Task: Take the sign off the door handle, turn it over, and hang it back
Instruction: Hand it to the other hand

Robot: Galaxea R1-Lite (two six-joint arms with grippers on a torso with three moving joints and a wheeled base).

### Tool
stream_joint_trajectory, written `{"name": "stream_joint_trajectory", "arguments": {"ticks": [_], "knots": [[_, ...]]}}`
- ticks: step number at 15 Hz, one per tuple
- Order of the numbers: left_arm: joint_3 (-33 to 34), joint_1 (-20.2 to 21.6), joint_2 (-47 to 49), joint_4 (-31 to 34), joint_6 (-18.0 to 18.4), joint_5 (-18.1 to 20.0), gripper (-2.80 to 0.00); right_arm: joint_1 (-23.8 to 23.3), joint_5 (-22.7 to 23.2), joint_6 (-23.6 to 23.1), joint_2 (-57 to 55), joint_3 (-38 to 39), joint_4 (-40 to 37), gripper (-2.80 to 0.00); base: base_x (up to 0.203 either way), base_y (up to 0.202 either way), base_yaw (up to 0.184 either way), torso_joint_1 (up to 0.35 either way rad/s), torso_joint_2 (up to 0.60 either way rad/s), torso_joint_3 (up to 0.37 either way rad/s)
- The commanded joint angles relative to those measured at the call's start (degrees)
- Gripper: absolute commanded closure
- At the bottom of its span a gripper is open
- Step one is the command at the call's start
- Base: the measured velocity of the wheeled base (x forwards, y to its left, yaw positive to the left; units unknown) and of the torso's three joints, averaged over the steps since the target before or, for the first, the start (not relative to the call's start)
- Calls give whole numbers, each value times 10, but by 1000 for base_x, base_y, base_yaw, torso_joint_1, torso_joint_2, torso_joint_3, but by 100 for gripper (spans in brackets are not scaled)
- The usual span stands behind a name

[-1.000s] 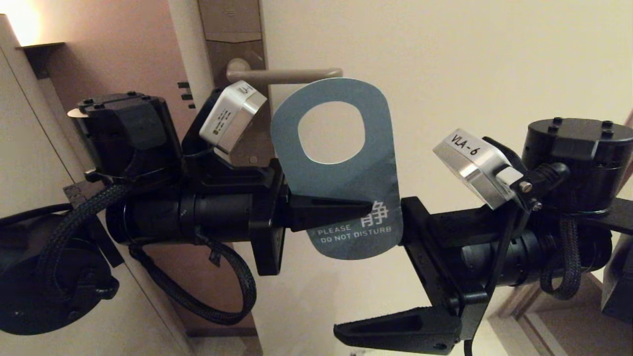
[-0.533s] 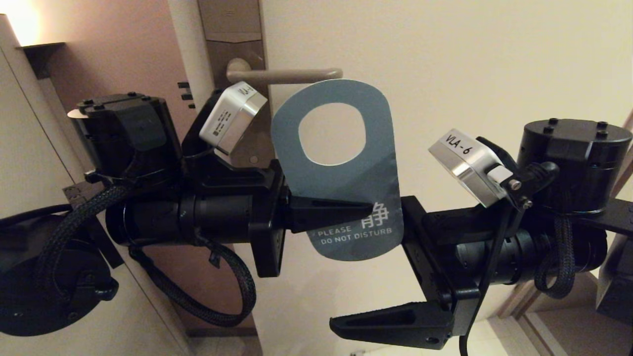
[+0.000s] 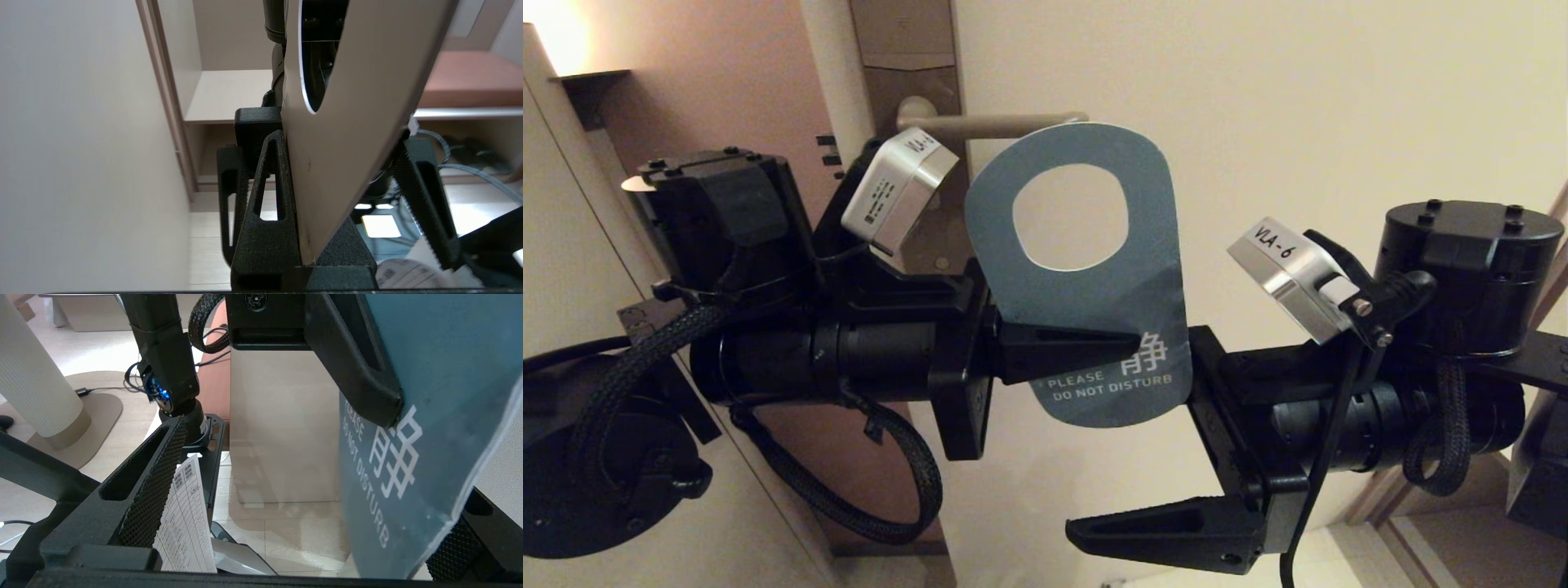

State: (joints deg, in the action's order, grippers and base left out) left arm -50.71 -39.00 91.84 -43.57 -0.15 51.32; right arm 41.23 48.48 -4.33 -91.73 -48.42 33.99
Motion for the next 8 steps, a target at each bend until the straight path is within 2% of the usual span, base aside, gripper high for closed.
{"name": "stream_joint_trajectory", "arguments": {"ticks": [1,8], "knots": [[1,0,-1,-2,10,3,0,0,3,-1,0,1,2,-280,0,0,0,0,0,0],[7,-9,-17,1,14,4,0,-2,-18,0,-4,-1,2,-280,0,0,0,0,0,0]]}}
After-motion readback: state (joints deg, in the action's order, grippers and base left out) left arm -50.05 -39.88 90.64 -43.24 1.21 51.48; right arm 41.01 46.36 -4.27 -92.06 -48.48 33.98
